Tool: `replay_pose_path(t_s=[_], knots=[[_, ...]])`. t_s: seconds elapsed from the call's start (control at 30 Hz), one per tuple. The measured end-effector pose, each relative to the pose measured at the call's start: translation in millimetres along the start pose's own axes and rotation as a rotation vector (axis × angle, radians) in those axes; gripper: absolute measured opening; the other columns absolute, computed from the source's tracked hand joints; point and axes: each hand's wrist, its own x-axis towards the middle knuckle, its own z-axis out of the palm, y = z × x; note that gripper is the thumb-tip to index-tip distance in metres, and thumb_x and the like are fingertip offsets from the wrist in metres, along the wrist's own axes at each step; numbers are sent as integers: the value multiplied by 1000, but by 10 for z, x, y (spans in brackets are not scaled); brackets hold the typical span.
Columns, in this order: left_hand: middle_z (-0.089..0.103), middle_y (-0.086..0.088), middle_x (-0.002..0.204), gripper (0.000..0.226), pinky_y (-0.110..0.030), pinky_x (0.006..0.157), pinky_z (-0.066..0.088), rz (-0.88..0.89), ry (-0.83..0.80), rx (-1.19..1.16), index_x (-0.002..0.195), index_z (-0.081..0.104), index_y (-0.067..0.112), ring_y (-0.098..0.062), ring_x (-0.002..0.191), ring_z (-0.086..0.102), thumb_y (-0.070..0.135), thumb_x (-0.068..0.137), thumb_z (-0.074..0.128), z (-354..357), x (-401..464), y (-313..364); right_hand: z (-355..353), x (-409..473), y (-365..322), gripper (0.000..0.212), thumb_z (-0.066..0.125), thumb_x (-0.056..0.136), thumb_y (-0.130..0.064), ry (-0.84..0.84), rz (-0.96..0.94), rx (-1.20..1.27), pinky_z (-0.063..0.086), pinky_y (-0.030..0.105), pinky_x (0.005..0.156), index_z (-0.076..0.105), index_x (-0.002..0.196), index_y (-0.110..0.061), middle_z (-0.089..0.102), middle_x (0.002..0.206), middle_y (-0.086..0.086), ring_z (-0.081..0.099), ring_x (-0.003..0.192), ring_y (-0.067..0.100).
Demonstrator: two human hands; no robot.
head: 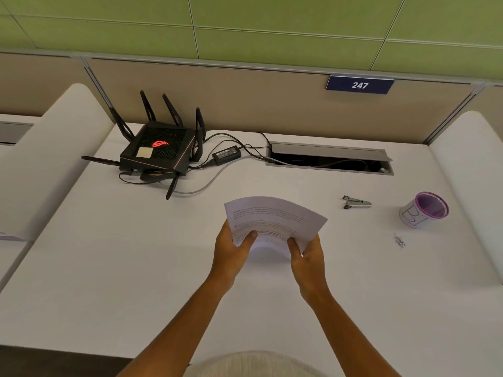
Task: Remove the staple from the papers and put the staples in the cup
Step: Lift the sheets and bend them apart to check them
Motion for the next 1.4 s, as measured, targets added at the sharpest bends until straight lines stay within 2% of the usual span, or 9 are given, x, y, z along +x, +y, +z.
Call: replay_pose_path(t_s=[0.33, 0.5, 0.6, 0.7, 0.8, 1.07, 1.17, 1.23, 1.4], knots=[[78, 10, 102, 13, -15, 63, 60, -118, -22, 10, 112, 73, 27, -18, 99, 77, 24, 99, 73, -173, 57, -15, -237, 110, -122, 22, 66, 100, -22, -131, 31, -115, 64, 35, 84, 65, 123, -23, 75, 113, -5, 72, 103, 17], [83, 9, 102, 15, -19, 68, 63, -180, 76, -162, 109, 76, 28, -13, 96, 80, 19, 98, 74, -388, 68, -81, -527, 66, -143, 21, 73, 94, -12, -297, 135, 8, 62, 45, 90, 73, 115, -11, 80, 109, 6, 76, 103, 28], [82, 8, 116, 29, -24, 78, 65, -207, 102, -299, 126, 74, 27, -11, 104, 79, 17, 98, 74, -441, 36, -95, -564, -26, -91, 30, 72, 93, -12, -335, 162, 101, 61, 47, 92, 71, 123, -10, 78, 116, 10, 74, 108, 32], [80, 7, 125, 42, -38, 91, 66, -237, 102, -409, 138, 68, 31, -16, 113, 78, 16, 99, 72, -415, -16, -113, -460, -132, -40, 42, 73, 89, -15, -273, 216, 269, 59, 52, 96, 68, 130, -8, 75, 123, 13, 72, 113, 35], [80, 5, 126, 40, -45, 97, 63, -282, 109, -491, 133, 69, 37, -19, 115, 78, 14, 100, 71, -322, -99, -126, -294, -239, -30, 42, 71, 90, -13, -213, 241, 360, 59, 52, 95, 66, 132, -9, 75, 125, 10, 73, 114, 30], [79, -3, 128, 35, -52, 105, 58, -296, 123, -553, 132, 70, 26, -26, 119, 75, 13, 100, 69, -395, -150, -210, -373, -135, -76, 24, 72, 95, -12, -78, 226, 154, 64, 48, 84, 71, 118, -18, 80, 109, 0, 77, 99, 27], [77, -5, 129, 37, -53, 104, 59, -291, 153, -438, 138, 69, 25, -28, 120, 74, 19, 102, 68, -726, 15, -202, -603, -4, -119, 24, 71, 95, -14, -111, 216, 43, 62, 57, 88, 71, 120, -16, 80, 109, 2, 78, 97, 29], [79, 0, 126, 37, -50, 96, 63, -279, 69, -259, 138, 69, 32, -27, 116, 74, 26, 101, 69, -892, 95, -182, -714, 64, -153, 22, 71, 96, -13, -130, 212, 0, 62, 58, 88, 72, 118, -15, 81, 107, 3, 78, 94, 29], [83, 2, 114, 32, -45, 90, 66, -204, -113, 3, 124, 72, 26, -28, 108, 79, 27, 92, 80, -824, 178, -18, -731, 93, -271, 16, 68, 99, -17, -145, 127, -75, 65, 44, 82, 75, 112, -21, 81, 100, -4, 79, 90, 23]])
